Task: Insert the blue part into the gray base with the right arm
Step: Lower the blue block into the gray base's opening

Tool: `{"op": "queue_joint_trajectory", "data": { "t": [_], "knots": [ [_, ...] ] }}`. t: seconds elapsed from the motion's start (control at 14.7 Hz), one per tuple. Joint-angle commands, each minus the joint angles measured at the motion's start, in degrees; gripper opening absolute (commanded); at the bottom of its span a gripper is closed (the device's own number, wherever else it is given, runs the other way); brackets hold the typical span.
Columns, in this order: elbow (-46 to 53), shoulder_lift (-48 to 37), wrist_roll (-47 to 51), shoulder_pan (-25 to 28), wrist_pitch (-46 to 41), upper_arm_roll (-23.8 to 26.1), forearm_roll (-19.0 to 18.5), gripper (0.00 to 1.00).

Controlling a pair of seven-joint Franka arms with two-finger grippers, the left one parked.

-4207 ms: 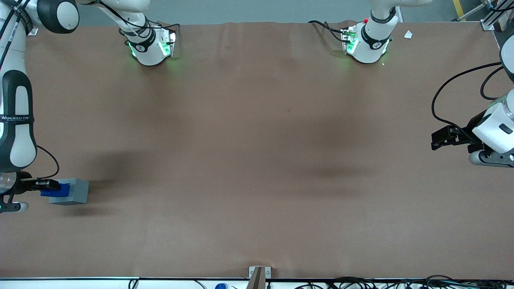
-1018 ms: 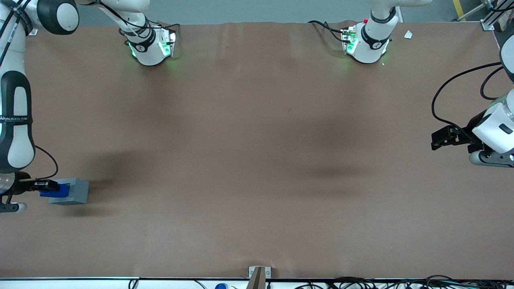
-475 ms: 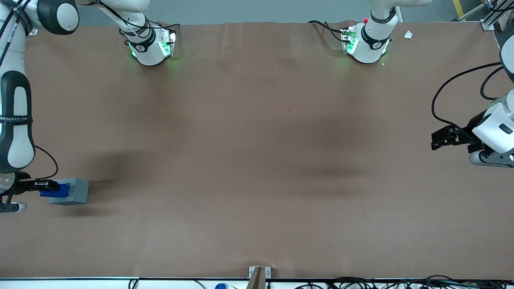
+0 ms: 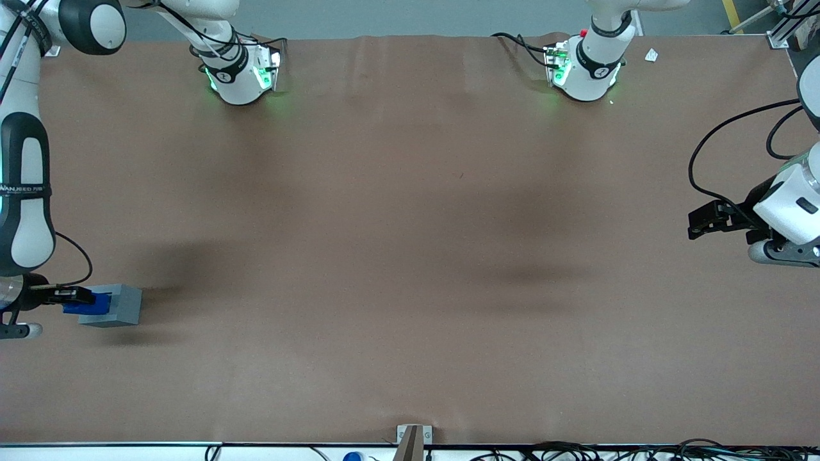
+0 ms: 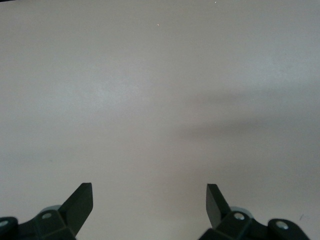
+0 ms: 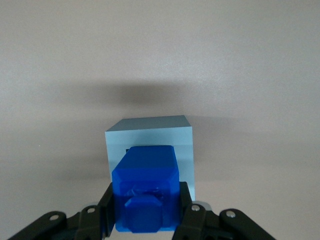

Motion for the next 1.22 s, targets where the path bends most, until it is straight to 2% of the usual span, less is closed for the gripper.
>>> {"op": "queue_joint_trajectory", "data": {
  "t": [0.0,1.15],
  "knots": [
    [-1.67,-2.11,-0.02,-0.41,-0.29,0.57,0.54,0.00],
    [-1.85,-1.94,-0.01,-0.67,-1.26,0.57,0.45,0.00]
  ]
}}
